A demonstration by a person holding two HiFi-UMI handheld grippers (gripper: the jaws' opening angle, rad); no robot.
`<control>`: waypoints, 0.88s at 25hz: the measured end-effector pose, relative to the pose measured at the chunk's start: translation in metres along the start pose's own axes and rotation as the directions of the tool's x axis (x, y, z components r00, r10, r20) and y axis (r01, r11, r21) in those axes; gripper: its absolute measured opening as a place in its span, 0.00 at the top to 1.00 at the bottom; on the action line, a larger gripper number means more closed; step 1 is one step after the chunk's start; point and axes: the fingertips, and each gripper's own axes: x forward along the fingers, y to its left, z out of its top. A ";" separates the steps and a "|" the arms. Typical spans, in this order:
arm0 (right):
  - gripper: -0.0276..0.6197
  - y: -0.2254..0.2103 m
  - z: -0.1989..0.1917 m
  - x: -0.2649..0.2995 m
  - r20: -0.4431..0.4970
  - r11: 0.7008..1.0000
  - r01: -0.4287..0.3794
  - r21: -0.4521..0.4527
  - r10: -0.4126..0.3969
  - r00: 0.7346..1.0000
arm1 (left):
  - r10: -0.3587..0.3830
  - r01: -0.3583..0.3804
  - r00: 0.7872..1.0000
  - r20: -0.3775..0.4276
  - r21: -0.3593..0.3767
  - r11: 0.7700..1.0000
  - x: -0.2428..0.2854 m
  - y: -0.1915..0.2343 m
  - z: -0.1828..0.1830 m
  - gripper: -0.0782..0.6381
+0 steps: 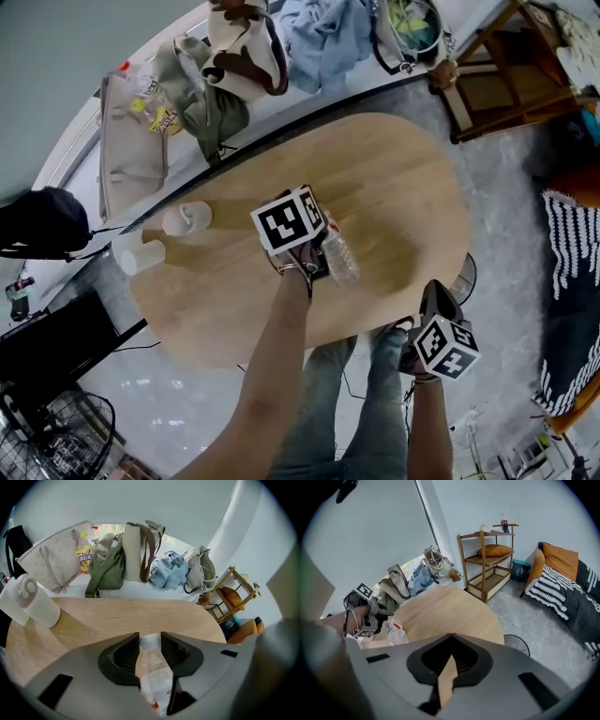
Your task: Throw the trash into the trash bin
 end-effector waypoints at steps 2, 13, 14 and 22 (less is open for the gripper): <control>0.95 -0.007 0.004 -0.006 0.016 1.000 0.002 0.008 -0.002 1.000 | -0.006 0.006 1.000 0.014 0.003 1.000 -0.008 -0.008 0.000 0.67; 0.95 -0.072 0.031 -0.065 0.116 0.998 0.011 0.057 -0.018 0.993 | -0.085 0.082 0.993 0.079 0.033 0.996 -0.074 -0.090 -0.017 0.68; 0.95 -0.080 0.035 -0.071 0.128 0.998 0.013 0.060 -0.020 0.992 | -0.095 0.092 0.992 0.085 0.038 0.995 -0.081 -0.101 -0.020 0.68; 0.95 -0.147 0.062 -0.129 0.209 0.997 0.023 0.073 -0.038 0.977 | -0.168 0.158 0.980 0.104 0.099 0.982 -0.136 -0.189 -0.060 0.68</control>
